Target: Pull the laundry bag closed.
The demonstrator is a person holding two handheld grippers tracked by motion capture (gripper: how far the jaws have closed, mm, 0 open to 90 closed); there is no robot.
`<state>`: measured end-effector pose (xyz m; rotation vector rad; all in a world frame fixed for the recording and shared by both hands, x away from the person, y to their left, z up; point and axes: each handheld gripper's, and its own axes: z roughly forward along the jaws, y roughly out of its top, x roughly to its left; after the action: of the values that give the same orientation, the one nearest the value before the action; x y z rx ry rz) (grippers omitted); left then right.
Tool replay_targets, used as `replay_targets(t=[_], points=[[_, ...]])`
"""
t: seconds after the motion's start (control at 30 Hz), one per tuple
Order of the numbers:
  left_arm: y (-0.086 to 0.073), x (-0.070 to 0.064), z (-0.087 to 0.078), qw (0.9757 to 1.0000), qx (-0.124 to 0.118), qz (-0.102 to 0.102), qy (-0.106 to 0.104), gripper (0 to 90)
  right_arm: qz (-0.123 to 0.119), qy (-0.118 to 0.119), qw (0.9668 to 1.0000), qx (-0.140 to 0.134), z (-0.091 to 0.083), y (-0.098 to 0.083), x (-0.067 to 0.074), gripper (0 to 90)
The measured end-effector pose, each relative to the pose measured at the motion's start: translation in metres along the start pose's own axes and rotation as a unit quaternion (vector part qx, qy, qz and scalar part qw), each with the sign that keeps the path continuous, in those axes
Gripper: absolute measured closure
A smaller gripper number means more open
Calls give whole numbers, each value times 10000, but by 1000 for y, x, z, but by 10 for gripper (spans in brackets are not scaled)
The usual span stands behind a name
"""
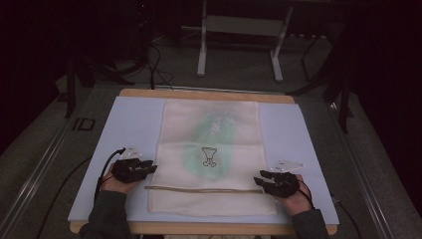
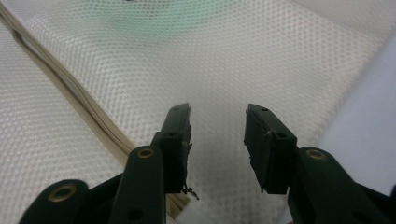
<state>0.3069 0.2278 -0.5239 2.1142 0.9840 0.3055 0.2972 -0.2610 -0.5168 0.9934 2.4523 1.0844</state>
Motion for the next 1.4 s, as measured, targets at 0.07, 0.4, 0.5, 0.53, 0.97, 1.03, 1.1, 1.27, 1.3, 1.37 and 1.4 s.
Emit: replay_targets(t=[0.07,0.4,0.5,0.53,0.97,1.03,1.1,1.27,1.3,1.37,1.4], points=[[0,0,0,10000,24,14,-45,701,-53,16,10000,51,2,2,3,603],[0,-1,1,9998,57,67,-187,791,-199,33,9996,186,7,9,15,586],[0,-2,1,9996,-2,120,-262,880,-229,90,9996,164,8,12,18,568],[0,-2,1,9996,-2,120,-262,894,-229,90,9996,164,8,12,18,568],[0,-8,10,9982,287,278,-442,897,-381,262,9988,181,14,18,28,574],[0,-8,12,9978,425,324,-390,897,-411,300,9985,219,16,19,30,583],[1,-10,13,9978,431,324,-383,896,-450,342,9981,257,19,20,32,588],[1,-9,14,9977,451,325,-381,896,-562,420,9971,304,23,23,39,590],[1,-10,14,9977,451,336,-375,896,-580,431,9969,303,23,24,41,590],[1,-10,14,9976,454,372,-358,896,-597,445,9968,285,23,25,42,589],[1,-10,14,9976,458,375,-356,897,-619,469,9966,271,24,26,43,589]])
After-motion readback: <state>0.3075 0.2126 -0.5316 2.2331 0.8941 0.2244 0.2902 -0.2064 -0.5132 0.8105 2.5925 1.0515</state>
